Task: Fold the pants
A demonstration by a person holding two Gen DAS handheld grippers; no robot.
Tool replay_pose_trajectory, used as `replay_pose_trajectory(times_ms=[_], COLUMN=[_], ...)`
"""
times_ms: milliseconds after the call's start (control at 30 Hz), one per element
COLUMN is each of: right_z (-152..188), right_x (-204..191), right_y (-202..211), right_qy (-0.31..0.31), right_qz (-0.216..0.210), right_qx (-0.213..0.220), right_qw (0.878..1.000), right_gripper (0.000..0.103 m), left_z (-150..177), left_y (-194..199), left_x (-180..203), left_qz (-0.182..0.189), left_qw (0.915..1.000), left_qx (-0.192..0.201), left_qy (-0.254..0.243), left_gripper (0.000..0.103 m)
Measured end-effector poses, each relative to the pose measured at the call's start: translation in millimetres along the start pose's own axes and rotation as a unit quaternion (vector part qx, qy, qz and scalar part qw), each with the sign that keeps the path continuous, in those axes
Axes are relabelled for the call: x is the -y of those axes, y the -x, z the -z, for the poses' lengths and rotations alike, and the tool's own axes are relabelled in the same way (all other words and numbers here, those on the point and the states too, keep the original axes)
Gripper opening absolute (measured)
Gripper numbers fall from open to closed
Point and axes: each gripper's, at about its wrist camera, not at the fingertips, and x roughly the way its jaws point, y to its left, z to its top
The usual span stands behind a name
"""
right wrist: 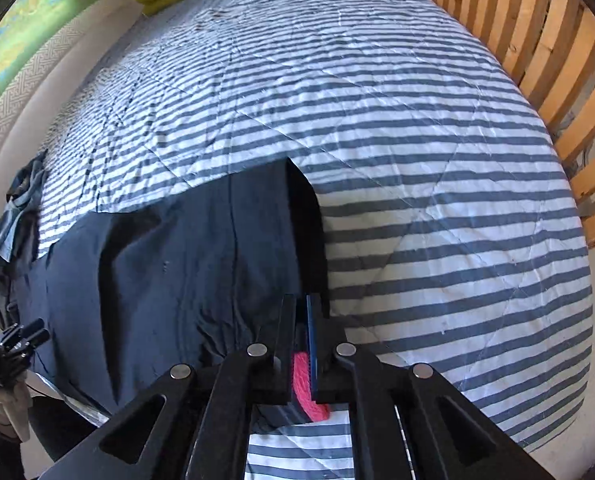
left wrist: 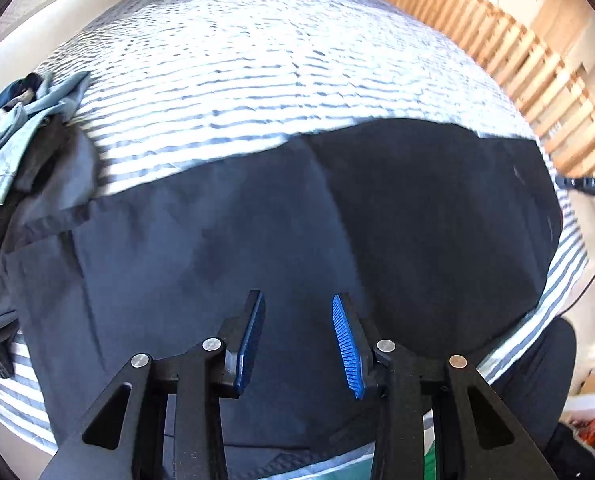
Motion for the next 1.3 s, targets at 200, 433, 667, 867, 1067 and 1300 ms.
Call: replay_pose_trajectory(times_ms=[200,433,667,867,1067,1300], right_z=[-16.1,-9.5,-15.3,-14.4,-12.8,-19.7], right_x=[-37.3,-131.2,-127.2,-146.0,-241.3,-384.2], right_y=[44.4,-26.7,-61.6,-30.0,-10.3,-43.0], right_qy=[0.043,0.168,0.144,0.135,0.222,0.344], right_qz=[0.019,0.012,0.044,0.023,-0.031,-0.076], right_qx=[0.085,0.031,0.022,0.05,0.075,0.067], right_qw=[0.995,0.985,0.988,0.989,0.972,0.934], right_gripper=[0.014,0.028,0.029,0.029,0.036,0.061], left_z=[-26.6,-23.4,18.0,25.4,10.8,4.4], left_y=[-17.8,-10.6,71.3,37.6,14.7,-1.6], left_x=[-50.9,-132.8,-208.4,-220.0,-214.7,-209.2], left_qz=[-0.021,-0.113,-0.112,-0.117,-0.144,-0.149], left_qw=[0.9985,0.9876,0.977,0.981,0.9812,0.9831], left_qx=[0.002,0.026,0.081,0.044,0.049,0.046], left_qy=[0.05,0.106,0.162,0.148,0.119,0.097], left_gripper=[0.039,0.039,0.04,0.044,0.044,0.013])
